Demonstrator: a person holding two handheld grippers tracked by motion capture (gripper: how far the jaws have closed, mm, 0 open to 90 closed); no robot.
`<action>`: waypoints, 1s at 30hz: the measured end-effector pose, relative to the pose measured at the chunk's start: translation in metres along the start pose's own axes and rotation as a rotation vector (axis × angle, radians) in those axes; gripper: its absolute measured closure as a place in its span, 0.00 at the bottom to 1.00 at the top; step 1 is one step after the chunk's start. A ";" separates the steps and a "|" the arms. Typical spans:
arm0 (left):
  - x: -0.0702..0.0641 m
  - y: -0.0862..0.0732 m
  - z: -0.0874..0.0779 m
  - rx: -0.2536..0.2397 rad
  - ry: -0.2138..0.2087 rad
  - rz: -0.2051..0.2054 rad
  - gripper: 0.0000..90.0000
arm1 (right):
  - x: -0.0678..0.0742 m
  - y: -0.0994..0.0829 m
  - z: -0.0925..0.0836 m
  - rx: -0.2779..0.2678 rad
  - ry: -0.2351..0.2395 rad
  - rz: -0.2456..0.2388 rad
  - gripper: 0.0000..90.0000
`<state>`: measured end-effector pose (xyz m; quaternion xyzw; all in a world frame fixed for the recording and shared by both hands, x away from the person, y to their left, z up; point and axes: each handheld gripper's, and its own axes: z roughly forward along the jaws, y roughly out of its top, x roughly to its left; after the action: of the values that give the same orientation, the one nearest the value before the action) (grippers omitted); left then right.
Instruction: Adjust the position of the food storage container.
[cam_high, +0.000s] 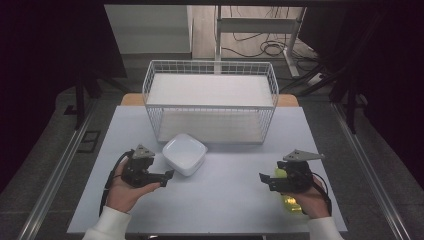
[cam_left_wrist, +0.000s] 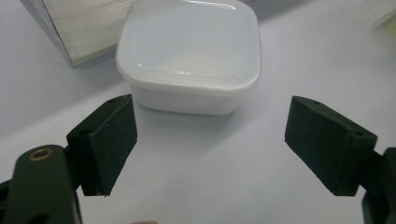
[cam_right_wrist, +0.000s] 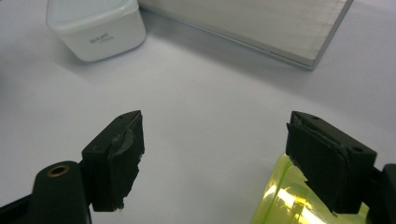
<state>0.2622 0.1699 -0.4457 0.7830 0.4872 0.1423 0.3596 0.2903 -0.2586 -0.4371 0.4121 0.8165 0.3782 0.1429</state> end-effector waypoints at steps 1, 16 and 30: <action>-0.002 0.001 0.001 0.004 0.007 0.010 0.19 | 0.000 0.000 0.000 0.006 -0.003 -0.007 0.21; 0.003 -0.005 0.002 0.055 0.027 0.016 0.19 | 0.004 0.004 0.005 0.037 -0.006 -0.005 0.21; 0.007 -0.009 0.005 0.081 0.030 0.000 0.19 | -0.008 0.007 -0.001 0.054 -0.028 0.042 0.30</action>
<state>0.2632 0.1763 -0.4564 0.7946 0.4979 0.1344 0.3202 0.2983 -0.2625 -0.4319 0.4380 0.8155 0.3532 0.1351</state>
